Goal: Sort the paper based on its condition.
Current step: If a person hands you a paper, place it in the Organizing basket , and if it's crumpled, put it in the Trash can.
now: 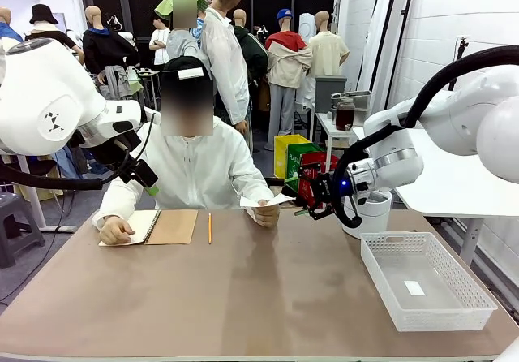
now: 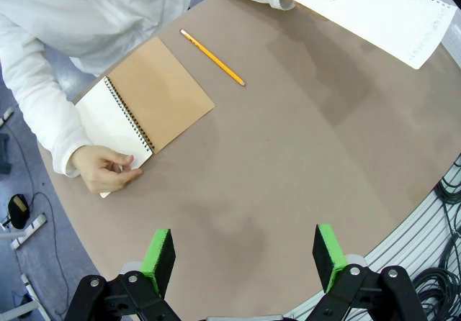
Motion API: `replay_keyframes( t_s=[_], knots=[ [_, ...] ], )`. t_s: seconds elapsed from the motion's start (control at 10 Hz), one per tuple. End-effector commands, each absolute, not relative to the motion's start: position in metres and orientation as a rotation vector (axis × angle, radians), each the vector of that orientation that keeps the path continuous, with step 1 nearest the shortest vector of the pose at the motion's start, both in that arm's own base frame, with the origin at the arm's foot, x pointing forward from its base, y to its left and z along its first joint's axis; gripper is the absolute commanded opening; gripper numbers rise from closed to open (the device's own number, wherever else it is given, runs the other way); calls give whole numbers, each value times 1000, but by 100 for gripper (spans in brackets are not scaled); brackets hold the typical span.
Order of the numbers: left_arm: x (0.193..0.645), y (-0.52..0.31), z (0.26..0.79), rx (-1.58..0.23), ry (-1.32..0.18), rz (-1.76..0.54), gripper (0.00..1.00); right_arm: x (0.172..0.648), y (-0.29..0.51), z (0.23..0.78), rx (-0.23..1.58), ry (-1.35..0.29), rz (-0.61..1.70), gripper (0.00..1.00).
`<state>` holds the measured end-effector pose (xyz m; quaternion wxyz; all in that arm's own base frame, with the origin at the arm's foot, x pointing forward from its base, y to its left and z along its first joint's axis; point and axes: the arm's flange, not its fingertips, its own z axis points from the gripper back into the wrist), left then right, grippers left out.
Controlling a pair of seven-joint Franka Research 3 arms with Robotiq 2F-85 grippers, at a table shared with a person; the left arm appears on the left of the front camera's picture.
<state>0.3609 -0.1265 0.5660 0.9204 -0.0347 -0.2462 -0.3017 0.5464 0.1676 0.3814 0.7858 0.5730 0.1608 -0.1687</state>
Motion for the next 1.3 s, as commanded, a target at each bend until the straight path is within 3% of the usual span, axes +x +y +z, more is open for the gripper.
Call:
replay_keyframes(
  t_s=[0.0, 0.1, 0.3, 0.5, 0.6, 0.7, 0.9, 1.1, 1.2],
  knots=[
    [361, -126, 567, -77, -508, -620, 100, 558, 177, 381, 1268, 407, -376, 100],
    [361, -126, 567, -77, -508, -620, 100, 559, 176, 381, 1257, 425, -374, 100],
    [361, -126, 567, -77, -508, -620, 100, 558, 177, 379, 1229, 435, -392, 62],
    [361, -126, 567, -77, -508, -620, 100, 556, 175, 380, 1204, 454, -403, 54],
    [361, -126, 567, -77, -508, -620, 100, 556, 173, 379, 1206, 438, -418, 36],
    [361, -126, 567, -77, -508, -620, 100, 555, 175, 379, 1212, 444, -419, 27],
    [361, -126, 567, -77, -508, -620, 100, 558, 173, 380, 1200, 456, -413, 27],
    [361, -126, 567, -77, -508, -620, 100, 556, 179, 379, 1210, 461, -416, 0],
    [361, -126, 567, -77, -508, -620, 100, 558, 179, 378, 1207, 466, -413, 0]
  ],
)
